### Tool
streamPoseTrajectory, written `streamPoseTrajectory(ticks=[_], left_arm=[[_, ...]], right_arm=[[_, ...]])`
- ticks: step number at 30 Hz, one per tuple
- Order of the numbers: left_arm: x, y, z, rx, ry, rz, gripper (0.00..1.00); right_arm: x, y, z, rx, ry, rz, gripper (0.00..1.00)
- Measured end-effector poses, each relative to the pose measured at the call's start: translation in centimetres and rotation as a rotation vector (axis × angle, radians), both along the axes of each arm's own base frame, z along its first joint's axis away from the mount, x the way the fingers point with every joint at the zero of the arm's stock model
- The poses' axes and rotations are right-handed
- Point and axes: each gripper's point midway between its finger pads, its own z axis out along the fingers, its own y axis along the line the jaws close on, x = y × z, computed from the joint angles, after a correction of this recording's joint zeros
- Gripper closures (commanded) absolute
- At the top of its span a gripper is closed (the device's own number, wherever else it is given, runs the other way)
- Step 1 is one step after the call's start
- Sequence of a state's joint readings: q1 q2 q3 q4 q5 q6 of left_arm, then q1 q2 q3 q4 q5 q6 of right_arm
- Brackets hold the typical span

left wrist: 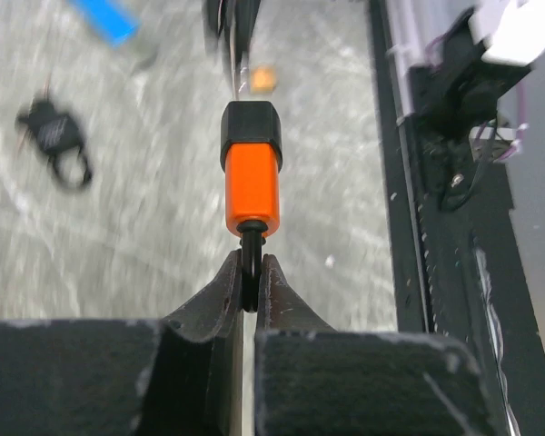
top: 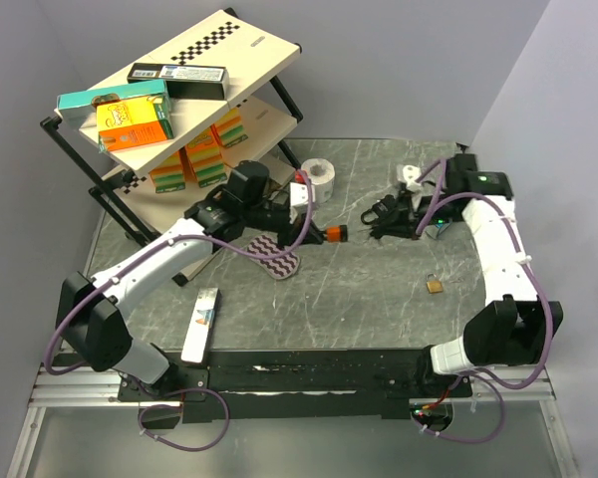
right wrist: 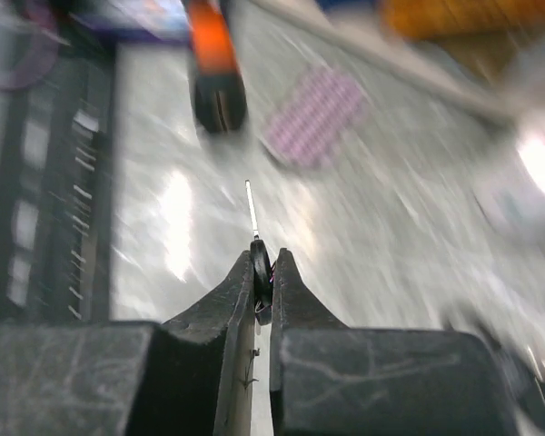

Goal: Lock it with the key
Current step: Lock the lock, then place the key at the center of the board.

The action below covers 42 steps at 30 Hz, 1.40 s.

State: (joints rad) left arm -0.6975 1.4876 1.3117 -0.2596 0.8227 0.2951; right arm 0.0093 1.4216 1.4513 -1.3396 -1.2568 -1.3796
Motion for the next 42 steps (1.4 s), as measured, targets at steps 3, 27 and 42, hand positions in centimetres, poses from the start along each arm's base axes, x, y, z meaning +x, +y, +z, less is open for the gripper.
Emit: streamPoseTrajectory(ticks=[3,27,42], left_arm=[[1.1,1.9,-1.3,0.036,0.048,0.051,0.99],[1.0,3.5,-4.6,0.101,0.125,0.087,0.99],[0.9,3.7,-4.9,0.114,0.117,0.079,0.99]], right_arm=[[1.9,-4.1,-1.7,-0.084,-0.020,-0.124,1.00],[-3.4,-9.5,-16.2,-0.391,0.417,-0.181,1.00],[-1.7,-12.0,-22.6,-0.522,0.560,-0.172,0.95]])
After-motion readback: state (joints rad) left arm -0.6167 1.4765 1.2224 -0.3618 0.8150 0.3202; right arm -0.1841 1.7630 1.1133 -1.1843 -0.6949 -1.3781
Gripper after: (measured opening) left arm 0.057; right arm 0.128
